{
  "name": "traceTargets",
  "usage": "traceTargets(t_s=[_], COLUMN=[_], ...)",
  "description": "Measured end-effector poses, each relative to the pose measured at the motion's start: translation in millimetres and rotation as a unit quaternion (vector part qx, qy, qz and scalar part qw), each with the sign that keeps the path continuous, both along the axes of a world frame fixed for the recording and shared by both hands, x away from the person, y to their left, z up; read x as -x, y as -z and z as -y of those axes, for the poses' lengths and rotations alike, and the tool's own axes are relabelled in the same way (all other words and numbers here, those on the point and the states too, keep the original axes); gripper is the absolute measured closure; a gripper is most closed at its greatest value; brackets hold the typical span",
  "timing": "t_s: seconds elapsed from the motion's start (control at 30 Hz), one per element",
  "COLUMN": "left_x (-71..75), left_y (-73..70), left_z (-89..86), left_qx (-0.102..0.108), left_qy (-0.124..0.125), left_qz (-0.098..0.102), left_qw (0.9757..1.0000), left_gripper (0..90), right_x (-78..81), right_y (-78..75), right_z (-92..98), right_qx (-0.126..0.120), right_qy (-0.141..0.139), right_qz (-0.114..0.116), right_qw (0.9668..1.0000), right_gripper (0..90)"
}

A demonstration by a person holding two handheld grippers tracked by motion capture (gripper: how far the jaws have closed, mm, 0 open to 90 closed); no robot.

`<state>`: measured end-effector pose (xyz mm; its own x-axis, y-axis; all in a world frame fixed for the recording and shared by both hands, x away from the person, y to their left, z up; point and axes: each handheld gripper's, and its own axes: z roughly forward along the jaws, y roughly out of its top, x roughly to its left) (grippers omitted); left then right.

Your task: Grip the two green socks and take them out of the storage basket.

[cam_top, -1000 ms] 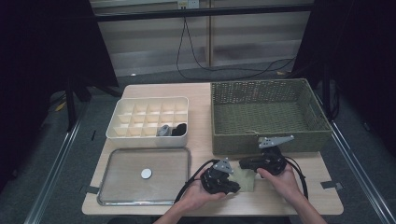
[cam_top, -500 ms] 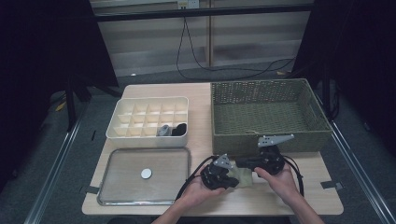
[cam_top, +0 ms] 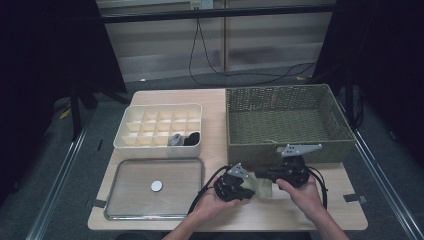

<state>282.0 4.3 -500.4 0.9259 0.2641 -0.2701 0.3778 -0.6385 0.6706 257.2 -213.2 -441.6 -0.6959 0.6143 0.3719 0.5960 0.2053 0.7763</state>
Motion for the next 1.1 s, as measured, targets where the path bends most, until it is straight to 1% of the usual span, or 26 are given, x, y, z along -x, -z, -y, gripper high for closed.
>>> traceTargets(t_s=[0.1, 0.17, 0.2, 0.27, 0.33, 0.37, 0.4, 0.43, 0.47, 0.5, 0.57, 0.63, 0.67, 0.7, 0.77, 0.8, 0.87, 0.9, 0.93, 0.97, 1.07, 1.1], left_x=[0.1, -0.6, -0.8, -2.6, -3.5, -4.2, -3.8, -3.7, -4.3, -4.3, -3.9, -3.9, -4.3, -3.6, -3.9, -3.9, -3.8, -4.4, -4.7, -4.8, -4.8, -4.8], left_y=[0.5, 0.6, 1.1, 1.1, 0.9, 1.2, 1.1, 1.1, 1.6, 0.6, 0.8, 1.1, 0.8, 2.2, 1.3, 2.3, 2.0, 1.0, 0.9, 1.6, 1.2, 1.8], left_z=[0.4, -0.1, -0.2, -1.7, -2.9, -3.6, -3.5, -3.6, -3.8, -4.1, -3.8, -3.7, -4.1, -3.4, -3.9, -3.8, -4.3, -5.2, -5.5, -6.0, -6.6, -6.5], left_qx=[0.004, 0.004, 0.008, 0.007, 0.005, 0.008, 0.005, 0.005, 0.011, 0.004, 0.006, 0.008, 0.005, 0.016, 0.01, 0.016, 0.015, 0.008, 0.007, 0.011, 0.009, 0.014], left_qy=[-0.002, -0.005, -0.011, -0.013, -0.021, -0.02, -0.026, -0.027, -0.022, -0.02, -0.021, -0.022, -0.019, -0.025, -0.022, -0.023, -0.025, -0.022, -0.022, -0.024, -0.025, -0.026], left_qz=[0.001, 0.001, 0.001, 0.003, 0.006, 0.004, 0.01, 0.01, 0.007, 0.008, 0.007, 0.008, 0.009, 0.007, 0.009, 0.01, 0.01, 0.009, 0.01, 0.009, 0.01, 0.012], left_qw=[1.0, 1.0, 0.9999, 0.9999, 0.9998, 0.9998, 0.9996, 0.9996, 0.9997, 0.9997, 0.9997, 0.9997, 0.9998, 0.9995, 0.9997, 0.9996, 0.9995, 0.9997, 0.9997, 0.9996, 0.9996, 0.9995], left_gripper=[88.2, 88.0, 88.0, 87.5, 87.2, 87.1, 86.9, 86.8, 86.5, 86.0, 85.9, 85.8, 85.9, 85.8, 85.5, 85.5, 85.2, 85.1, 85.1, 84.9, 84.8, 84.8], right_x=[2.3, 4.8, 6.7, 12.8, 14.5, 16.1, 17.3, 18.3, 18.9, 19.6, 20.7, 21.5, 21.7, 22.3, 22.3, 22.3, 22.1, 22.1, 22.1, 22.6, 23.0, 23.2], right_y=[1.8, 2.6, 2.8, 3.5, 3.8, 4.2, 5.2, 6.4, 8.0, 9.5, 12.4, 14.1, 14.7, 14.8, 14.4, 14.4, 14.4, 14.8, 15.4, 17.1, 18.9, 19.6], right_z=[-2.1, -4.2, -5.0, -6.8, -7.1, -7.3, -7.4, -8.0, -8.7, -9.3, -10.0, -11.3, -12.4, -15.1, -18.0, -18.0, -20.8, -21.9, -23.1, -25.2, -27.4, -28.8], right_qx=[0.001, 0.0, 0.002, 0.001, 0.001, 0.001, 0.0, 0.002, 0.007, 0.01, 0.01, 0.012, 0.012, 0.013, 0.012, 0.012, 0.01, 0.011, 0.012, 0.013, 0.014, 0.015], right_qy=[-0.002, -0.004, -0.005, -0.008, -0.007, -0.005, -0.008, -0.009, -0.014, -0.018, -0.02, -0.022, -0.024, -0.026, -0.027, -0.027, -0.03, -0.032, -0.033, -0.035, -0.038, -0.039], right_qz=[-0.002, 0.0, 0.0, 0.001, 0.0, 0.0, 0.0, -0.002, -0.005, -0.01, -0.015, -0.016, -0.016, -0.016, -0.015, -0.015, -0.013, -0.012, -0.012, -0.013, -0.015, -0.016], right_qw=[1.0, 1.0, 1.0, 1.0, 1.0, 1.0, 1.0, 1.0, 0.9999, 0.9997, 0.9996, 0.9995, 0.9995, 0.9994, 0.9994, 0.9994, 0.9994, 0.9993, 0.9993, 0.9992, 0.9991, 0.999], right_gripper=[88.2, 88.2, 88.1, 88.1, 88.1, 88.1, 88.0, 88.0, 88.0, 88.0, 88.0, 88.0, 88.0, 88.0, 88.0, 88.0, 88.0, 88.0, 88.0, 88.0, 88.0, 88.0])
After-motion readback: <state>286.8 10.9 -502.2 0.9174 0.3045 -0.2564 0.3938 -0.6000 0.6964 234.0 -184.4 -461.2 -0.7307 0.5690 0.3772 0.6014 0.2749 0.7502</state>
